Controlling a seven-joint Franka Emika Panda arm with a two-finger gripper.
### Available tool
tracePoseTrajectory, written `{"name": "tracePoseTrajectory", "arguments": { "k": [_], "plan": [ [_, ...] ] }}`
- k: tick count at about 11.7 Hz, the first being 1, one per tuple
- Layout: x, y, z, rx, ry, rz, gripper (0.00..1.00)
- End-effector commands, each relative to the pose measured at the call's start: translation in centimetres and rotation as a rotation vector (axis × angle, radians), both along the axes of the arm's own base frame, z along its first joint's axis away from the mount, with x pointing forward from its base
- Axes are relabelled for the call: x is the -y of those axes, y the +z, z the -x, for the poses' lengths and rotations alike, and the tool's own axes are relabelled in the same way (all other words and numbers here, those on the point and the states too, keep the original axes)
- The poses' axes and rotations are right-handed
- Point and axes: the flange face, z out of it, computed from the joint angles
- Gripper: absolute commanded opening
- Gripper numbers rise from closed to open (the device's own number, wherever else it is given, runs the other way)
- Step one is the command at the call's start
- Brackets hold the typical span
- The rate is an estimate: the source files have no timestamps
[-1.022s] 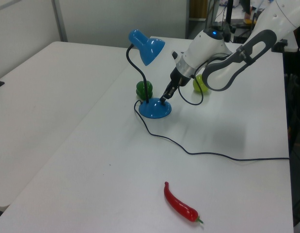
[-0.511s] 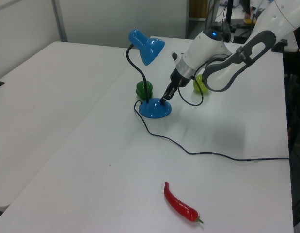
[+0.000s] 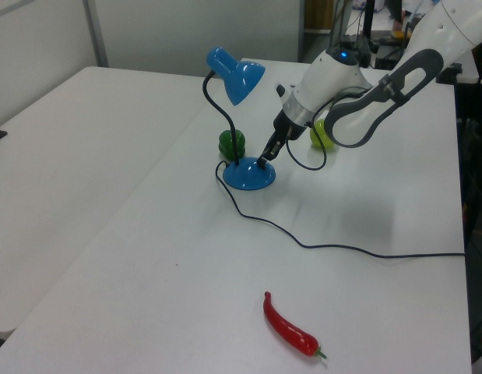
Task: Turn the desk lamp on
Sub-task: 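Press down on the lamp base switch with the gripper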
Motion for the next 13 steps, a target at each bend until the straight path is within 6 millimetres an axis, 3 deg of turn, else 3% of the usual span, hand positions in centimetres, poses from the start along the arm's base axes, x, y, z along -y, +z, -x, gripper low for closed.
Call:
{"name": "tracePoseTrajectory", "arguments": {
  "k": [1, 12, 13],
  "plan": [
    [-0.3, -2.1, 0.0, -0.012, -0.010, -0.001, 0.00],
    [-0.3, -4.4, -0.1, -0.040, 0.002, 0.015, 0.00],
    [-0.5, -3.9, -0.5, -0.019, 0.004, 0.011, 0.00]
  ]
}}
